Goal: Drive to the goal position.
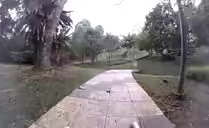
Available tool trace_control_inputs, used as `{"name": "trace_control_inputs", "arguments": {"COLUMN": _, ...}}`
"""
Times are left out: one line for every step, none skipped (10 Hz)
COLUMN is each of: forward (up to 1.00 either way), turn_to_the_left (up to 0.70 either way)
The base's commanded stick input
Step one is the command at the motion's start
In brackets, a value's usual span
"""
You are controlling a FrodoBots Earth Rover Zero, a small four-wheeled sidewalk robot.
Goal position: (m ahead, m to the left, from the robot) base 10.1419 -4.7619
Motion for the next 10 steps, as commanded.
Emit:
{"name": "trace_control_inputs", "arguments": {"forward": 0.7, "turn_to_the_left": 0.01}}
{"name": "trace_control_inputs", "arguments": {"forward": 0.7, "turn_to_the_left": 0.01}}
{"name": "trace_control_inputs", "arguments": {"forward": 0.7, "turn_to_the_left": 0.01}}
{"name": "trace_control_inputs", "arguments": {"forward": 0.7, "turn_to_the_left": 0.01}}
{"name": "trace_control_inputs", "arguments": {"forward": 0.7, "turn_to_the_left": 0.01}}
{"name": "trace_control_inputs", "arguments": {"forward": 0.7, "turn_to_the_left": 0.01}}
{"name": "trace_control_inputs", "arguments": {"forward": 0.7, "turn_to_the_left": -0.04}}
{"name": "trace_control_inputs", "arguments": {"forward": 0.7, "turn_to_the_left": -0.1}}
{"name": "trace_control_inputs", "arguments": {"forward": 0.7, "turn_to_the_left": -0.13}}
{"name": "trace_control_inputs", "arguments": {"forward": 0.7, "turn_to_the_left": -0.13}}
